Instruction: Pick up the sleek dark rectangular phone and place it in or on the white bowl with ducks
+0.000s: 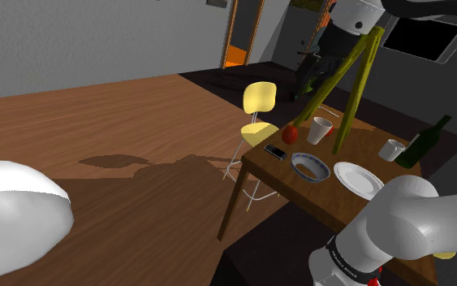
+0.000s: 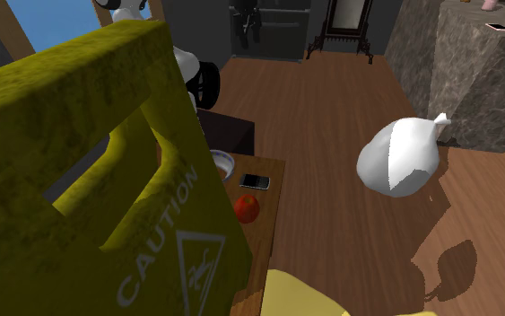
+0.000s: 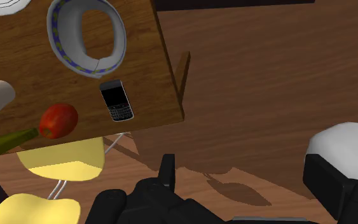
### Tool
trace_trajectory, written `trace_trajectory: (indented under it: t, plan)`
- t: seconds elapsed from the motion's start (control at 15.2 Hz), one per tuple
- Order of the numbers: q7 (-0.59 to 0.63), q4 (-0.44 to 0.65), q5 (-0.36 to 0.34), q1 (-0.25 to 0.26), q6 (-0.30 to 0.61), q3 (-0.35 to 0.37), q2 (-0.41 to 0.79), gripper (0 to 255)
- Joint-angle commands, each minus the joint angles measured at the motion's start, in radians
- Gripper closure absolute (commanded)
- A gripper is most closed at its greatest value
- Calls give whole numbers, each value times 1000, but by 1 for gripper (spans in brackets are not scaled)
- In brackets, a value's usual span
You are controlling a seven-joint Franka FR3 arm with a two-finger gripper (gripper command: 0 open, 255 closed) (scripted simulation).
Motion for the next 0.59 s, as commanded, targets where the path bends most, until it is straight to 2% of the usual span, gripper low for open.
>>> trace_trajectory:
  t: [0.0,0.53]
  plan:
    - [0,0,0,0,0,0,0,0]
    - [-178,-173,-71,-13,201,-130,56,0]
